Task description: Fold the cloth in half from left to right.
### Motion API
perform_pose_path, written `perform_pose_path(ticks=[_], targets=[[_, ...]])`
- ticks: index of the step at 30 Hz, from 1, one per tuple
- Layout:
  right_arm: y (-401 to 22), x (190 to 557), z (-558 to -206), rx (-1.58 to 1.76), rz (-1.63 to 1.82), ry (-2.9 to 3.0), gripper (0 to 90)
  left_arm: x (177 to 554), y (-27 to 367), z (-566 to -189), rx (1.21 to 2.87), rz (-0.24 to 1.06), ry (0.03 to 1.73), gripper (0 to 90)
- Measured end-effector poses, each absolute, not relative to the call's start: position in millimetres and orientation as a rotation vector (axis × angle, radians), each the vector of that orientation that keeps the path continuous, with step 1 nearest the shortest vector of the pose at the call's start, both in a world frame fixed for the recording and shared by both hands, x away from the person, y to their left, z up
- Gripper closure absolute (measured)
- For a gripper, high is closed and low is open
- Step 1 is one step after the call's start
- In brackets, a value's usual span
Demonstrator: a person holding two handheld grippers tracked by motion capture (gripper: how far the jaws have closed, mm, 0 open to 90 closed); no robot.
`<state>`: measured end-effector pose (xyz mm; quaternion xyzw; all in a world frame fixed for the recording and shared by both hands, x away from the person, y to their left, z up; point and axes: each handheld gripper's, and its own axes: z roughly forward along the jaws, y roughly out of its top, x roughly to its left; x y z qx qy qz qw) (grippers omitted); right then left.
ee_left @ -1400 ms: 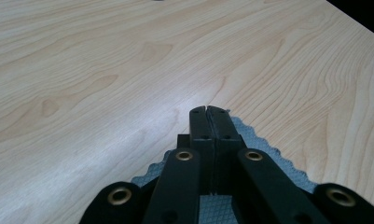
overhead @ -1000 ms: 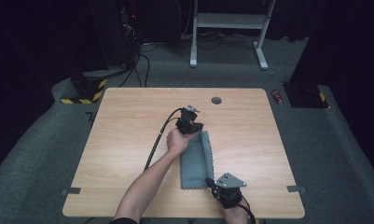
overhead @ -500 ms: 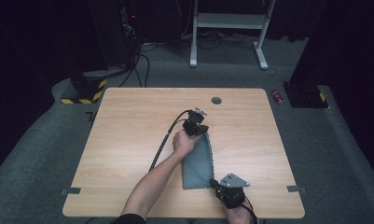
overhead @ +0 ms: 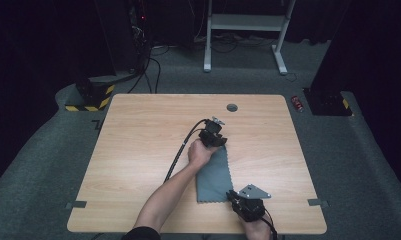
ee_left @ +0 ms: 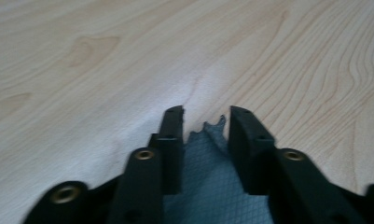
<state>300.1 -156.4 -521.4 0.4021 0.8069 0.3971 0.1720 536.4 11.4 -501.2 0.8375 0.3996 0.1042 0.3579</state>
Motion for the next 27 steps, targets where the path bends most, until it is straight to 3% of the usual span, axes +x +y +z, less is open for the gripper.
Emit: perform_pose_path(ticks=[2, 7, 18, 27], targets=[[-160.9, 300.3, -518.3, 1.148, 1.134, 2.263, 75.9, 532.6, 20.0, -495.1, 2.134, 0.313, 1.038, 57.9], [-168.7, 304.8, -507.7, 1.141, 1.156, 2.224, 74.3, 511.7, 48.3, -482.9, 2.090, 0.369, 1.050, 50.5], [-141.3, 327.4, -516.8, 1.014, 1.072, 2.375, 71.0, 441.8, 81.1, -486.5, 2.101, 0.345, 0.999, 45.9], [-157.1, 335.3, -519.1, 1.037, 0.987, 2.382, 67.5, 402.9, 93.7, -510.6, 2.231, 0.473, 0.982, 45.6]])
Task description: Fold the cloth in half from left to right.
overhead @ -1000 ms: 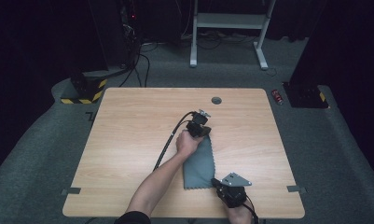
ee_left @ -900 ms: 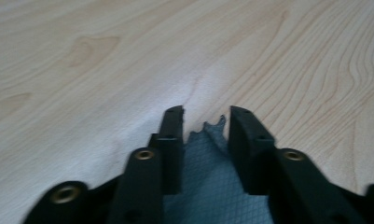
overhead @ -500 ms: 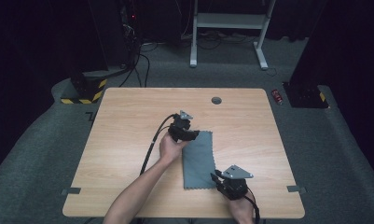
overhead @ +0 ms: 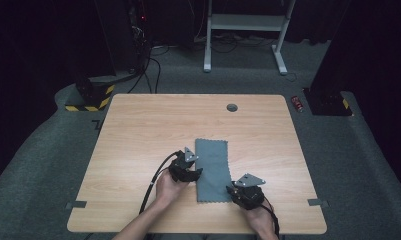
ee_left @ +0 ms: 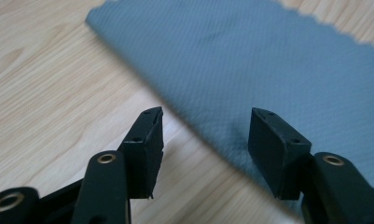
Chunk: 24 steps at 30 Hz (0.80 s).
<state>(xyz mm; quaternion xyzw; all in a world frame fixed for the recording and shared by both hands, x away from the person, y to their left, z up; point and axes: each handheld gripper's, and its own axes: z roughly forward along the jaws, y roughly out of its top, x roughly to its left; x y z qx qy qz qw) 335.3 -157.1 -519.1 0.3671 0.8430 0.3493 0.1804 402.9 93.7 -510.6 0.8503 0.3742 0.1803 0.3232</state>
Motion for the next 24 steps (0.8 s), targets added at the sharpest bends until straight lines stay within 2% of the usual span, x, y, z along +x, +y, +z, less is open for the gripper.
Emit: perform_pose_path(ticks=[5, 10, 15, 20, 24], targets=[[-168.1, 333.2, -515.9, 1.085, 1.017, 2.374, 66.4, 389.2, 100.4, -508.5, 2.177, 0.440, 1.014, 44.7], [-164.2, 325.1, -517.1, 1.026, 1.034, 2.414, 63.0, 363.9, 91.3, -505.2, 2.173, 0.386, 0.958, 42.3], [-169.6, 322.3, -520.2, 1.032, 1.019, 2.415, 61.7, 348.9, 88.8, -512.7, 2.246, 0.439, 0.940, 41.6], [-179.0, 322.8, -517.9, 1.066, 1.003, 2.391, 62.0, 337.3, 96.4, -513.0, 2.245, 0.495, 0.940, 42.2], [-175.1, 322.9, -510.9, 1.070, 1.074, 2.367, 61.3, 329.8, 96.7, -509.7, 2.227, 0.447, 0.933, 42.2]])
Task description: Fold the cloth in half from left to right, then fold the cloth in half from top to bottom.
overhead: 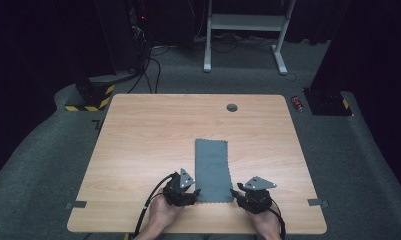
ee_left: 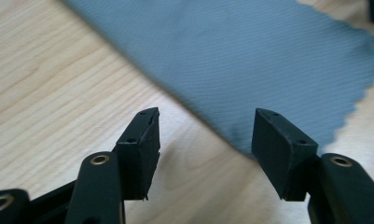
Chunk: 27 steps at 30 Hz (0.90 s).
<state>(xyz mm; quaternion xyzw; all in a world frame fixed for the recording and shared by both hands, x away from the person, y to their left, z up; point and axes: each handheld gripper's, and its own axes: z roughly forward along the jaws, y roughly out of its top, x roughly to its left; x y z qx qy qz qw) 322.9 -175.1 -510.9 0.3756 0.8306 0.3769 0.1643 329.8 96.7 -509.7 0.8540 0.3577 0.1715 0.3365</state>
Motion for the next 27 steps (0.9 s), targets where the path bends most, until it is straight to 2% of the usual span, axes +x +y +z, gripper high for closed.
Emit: perform_pose_path(ticks=[5, 13, 19, 27], targets=[[-160.4, 326.3, -513.8, 1.016, 1.038, 2.410, 60.2, 324.0, 92.0, -512.3, 2.264, 0.429, 0.922, 42.1], [-161.2, 323.4, -520.9, 1.023, 1.035, 2.418, 59.6, 318.6, 95.8, -512.9, 2.264, 0.443, 0.928, 42.7], [-156.6, 321.1, -521.3, 1.005, 1.044, 2.428, 60.0, 321.6, 106.7, -514.3, 2.244, 0.367, 0.948, 42.8], [-146.5, 313.6, -521.3, 0.970, 1.055, 2.459, 60.0, 315.5, 120.6, -516.1, 2.227, 0.379, 0.934, 43.3]])
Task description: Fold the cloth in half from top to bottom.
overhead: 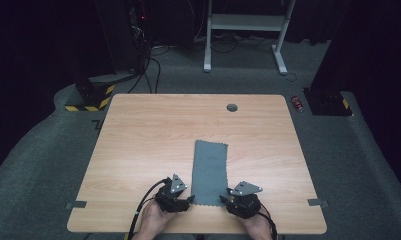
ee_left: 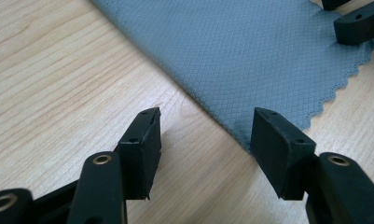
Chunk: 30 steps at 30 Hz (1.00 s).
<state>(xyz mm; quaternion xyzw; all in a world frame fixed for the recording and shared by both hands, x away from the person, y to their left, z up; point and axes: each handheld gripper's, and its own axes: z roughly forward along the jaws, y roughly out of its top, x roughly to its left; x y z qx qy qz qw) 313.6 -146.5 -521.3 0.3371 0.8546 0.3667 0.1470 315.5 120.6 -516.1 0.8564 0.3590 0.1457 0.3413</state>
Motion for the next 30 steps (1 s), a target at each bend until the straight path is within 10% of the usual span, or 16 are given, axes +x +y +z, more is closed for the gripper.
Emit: perform_pose_path(ticks=[30], targets=[[-149.4, 357.2, -502.3, 1.021, 1.144, 2.435, 80.8, 377.4, 109.0, -503.4, 2.148, 0.329, 0.922, 43.7]])
